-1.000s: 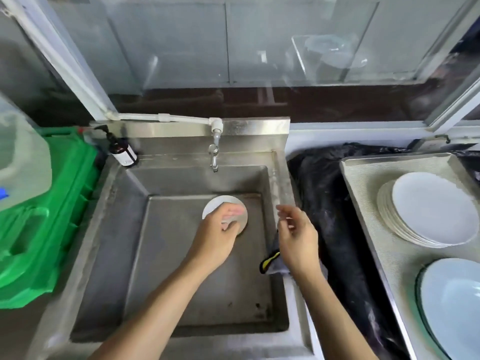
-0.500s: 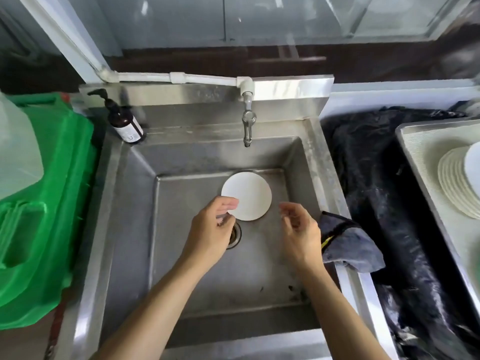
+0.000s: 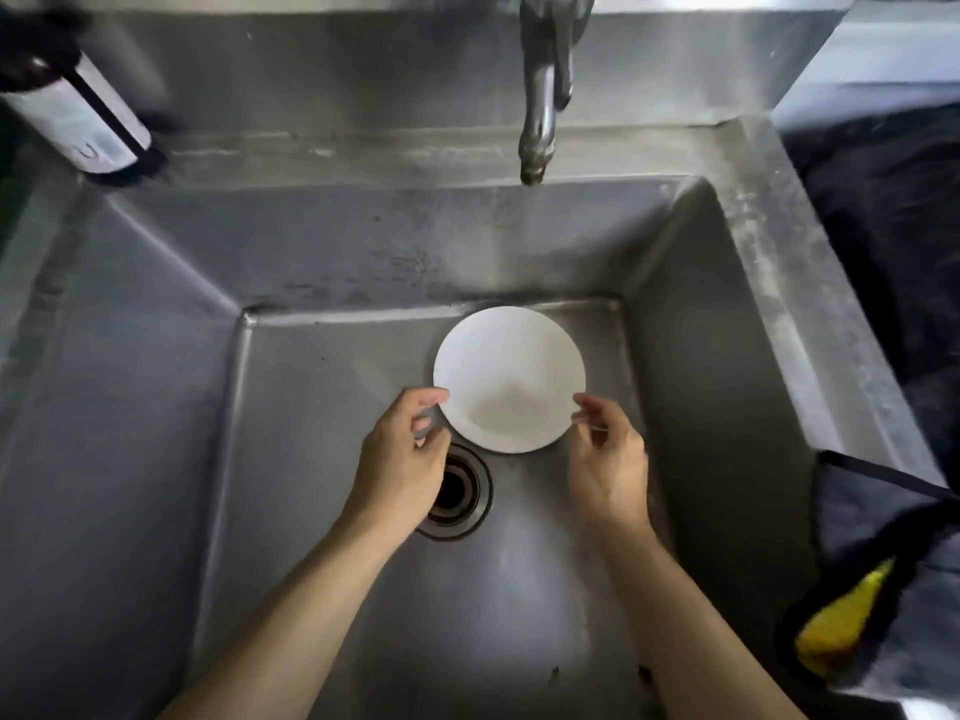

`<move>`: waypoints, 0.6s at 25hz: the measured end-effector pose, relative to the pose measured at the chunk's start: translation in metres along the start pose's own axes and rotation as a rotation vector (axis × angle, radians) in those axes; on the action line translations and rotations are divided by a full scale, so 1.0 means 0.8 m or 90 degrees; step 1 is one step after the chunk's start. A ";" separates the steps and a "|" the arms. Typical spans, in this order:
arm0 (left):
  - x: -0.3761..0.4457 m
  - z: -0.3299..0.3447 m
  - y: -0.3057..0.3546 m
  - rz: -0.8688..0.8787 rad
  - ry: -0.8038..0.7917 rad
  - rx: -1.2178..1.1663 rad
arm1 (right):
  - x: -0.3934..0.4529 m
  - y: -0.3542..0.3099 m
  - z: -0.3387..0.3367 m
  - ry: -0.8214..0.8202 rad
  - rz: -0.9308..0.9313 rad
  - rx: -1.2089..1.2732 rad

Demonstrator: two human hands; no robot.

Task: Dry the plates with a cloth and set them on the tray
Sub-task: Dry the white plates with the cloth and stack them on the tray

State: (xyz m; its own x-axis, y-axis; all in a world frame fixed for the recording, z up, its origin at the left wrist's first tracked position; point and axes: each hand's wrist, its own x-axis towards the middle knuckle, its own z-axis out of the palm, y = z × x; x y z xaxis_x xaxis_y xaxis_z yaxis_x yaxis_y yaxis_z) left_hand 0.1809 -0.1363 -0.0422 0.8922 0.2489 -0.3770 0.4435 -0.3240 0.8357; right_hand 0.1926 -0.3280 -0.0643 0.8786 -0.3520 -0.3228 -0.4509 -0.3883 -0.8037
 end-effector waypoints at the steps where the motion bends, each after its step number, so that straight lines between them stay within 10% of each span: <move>1: 0.014 0.007 -0.014 -0.014 -0.001 0.005 | 0.016 0.010 0.012 0.012 0.008 0.008; 15: 0.091 0.046 -0.075 -0.128 -0.029 -0.103 | 0.111 0.051 0.067 0.091 0.146 0.031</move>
State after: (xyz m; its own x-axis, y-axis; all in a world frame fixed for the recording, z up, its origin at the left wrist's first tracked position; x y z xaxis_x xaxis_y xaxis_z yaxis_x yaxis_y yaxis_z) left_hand 0.2227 -0.1325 -0.1342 0.7923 0.2515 -0.5559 0.5955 -0.1205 0.7942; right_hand 0.2608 -0.3293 -0.1523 0.7215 -0.5440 -0.4283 -0.6246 -0.2445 -0.7417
